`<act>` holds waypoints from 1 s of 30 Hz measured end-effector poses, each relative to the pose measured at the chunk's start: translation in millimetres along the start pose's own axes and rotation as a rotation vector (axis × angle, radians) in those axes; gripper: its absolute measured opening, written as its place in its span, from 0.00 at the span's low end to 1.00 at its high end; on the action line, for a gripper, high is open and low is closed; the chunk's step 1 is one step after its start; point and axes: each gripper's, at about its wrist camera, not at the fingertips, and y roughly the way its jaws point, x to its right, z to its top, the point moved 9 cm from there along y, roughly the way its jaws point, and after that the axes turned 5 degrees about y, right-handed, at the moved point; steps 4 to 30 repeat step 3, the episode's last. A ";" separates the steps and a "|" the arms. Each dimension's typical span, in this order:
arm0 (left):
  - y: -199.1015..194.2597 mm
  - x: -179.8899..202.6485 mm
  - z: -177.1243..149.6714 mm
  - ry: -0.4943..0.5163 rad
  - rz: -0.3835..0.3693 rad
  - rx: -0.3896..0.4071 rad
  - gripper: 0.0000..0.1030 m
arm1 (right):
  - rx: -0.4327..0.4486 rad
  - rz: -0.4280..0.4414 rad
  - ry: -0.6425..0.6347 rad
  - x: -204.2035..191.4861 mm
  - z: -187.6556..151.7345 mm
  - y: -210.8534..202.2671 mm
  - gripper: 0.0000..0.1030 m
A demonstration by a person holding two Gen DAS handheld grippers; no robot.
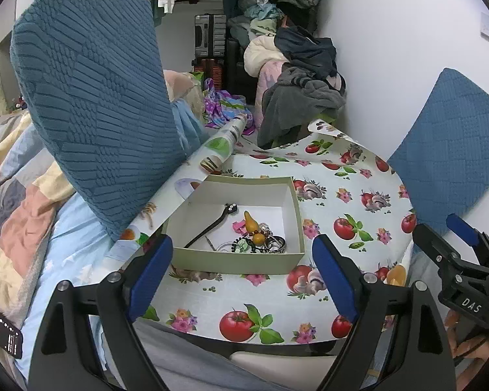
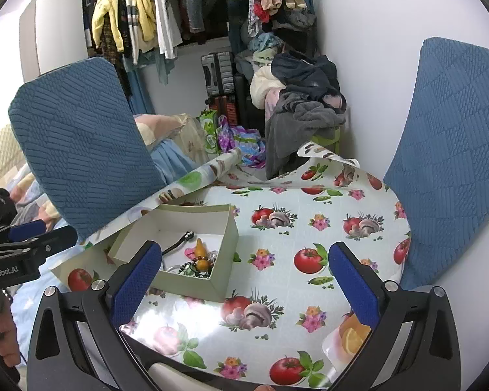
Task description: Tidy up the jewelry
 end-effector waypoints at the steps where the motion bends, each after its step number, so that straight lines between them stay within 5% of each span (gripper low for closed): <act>1: 0.6 0.6 -0.5 0.002 -0.001 -0.001 0.86 | 0.001 -0.003 -0.001 0.2 0.5 0.3 1.00; 30: 1.9 0.9 -1.3 0.003 0.003 -0.002 0.89 | 0.001 -0.006 -0.001 -1.0 0.8 0.8 1.00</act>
